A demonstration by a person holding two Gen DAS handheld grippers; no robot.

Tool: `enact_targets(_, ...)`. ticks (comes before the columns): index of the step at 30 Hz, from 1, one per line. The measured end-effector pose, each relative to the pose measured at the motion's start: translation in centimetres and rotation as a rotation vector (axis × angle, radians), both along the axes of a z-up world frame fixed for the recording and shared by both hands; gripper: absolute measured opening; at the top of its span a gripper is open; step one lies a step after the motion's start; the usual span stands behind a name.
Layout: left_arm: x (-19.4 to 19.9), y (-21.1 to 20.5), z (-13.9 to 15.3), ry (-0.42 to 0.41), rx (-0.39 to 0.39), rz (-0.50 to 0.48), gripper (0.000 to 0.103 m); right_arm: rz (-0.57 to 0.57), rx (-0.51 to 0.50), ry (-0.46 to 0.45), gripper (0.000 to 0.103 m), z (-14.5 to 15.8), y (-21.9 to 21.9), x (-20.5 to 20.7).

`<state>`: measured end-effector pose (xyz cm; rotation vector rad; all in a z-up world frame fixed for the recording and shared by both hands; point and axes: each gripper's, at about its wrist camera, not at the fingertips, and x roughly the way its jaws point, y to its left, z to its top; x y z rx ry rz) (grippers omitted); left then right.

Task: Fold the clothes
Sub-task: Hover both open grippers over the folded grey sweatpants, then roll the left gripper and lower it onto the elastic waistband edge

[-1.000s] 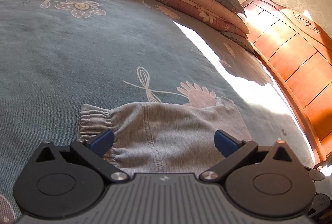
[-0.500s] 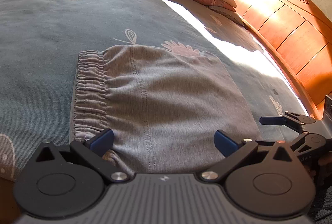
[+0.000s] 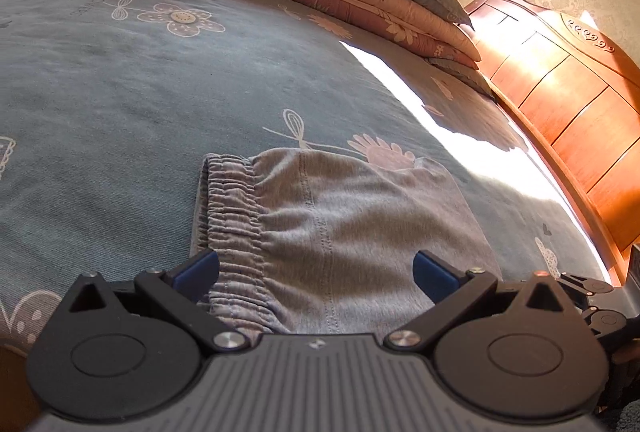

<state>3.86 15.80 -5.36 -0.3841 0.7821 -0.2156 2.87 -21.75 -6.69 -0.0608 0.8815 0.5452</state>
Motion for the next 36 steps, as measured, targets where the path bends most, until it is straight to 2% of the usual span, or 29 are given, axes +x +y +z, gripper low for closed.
enact_targets(5, 1.5, 4.0, -1.3, 0.055, -0.169, 0.108, 0.102, -0.008, 0.007, 0.018, 0.103, -0.4, -0.6, 0.3)
enact_targets(10, 3.5, 7.2, -4.1, 0.167, -0.37, 0.123, 0.102, -0.011, 0.011, 0.05, 0.103, -1.1, -1.0, 0.7)
enact_targets(11, 3.8, 7.3, -4.5, 0.18, -0.391, 0.117, 0.102, -0.012, 0.011, 0.053, 0.103, -1.2, -1.0, 0.8)
enact_targets(24, 7.3, 7.4, -8.2, 0.305, -0.546, -0.033, 0.102, -0.045, -0.032, 0.068, 0.103, -1.4, -0.9, 2.0)
enact_targets(29, 9.4, 7.8, -8.8, 0.319, -0.626, -0.049, 0.102, -0.045, -0.05, 0.055, 0.103, -1.1, -0.3, 2.4)
enact_targets(36, 7.0, 7.3, -8.7, 0.354, -0.632, -0.123, 0.102, -0.049, -0.073, 0.035, 0.103, -0.8, -0.4, 2.6)
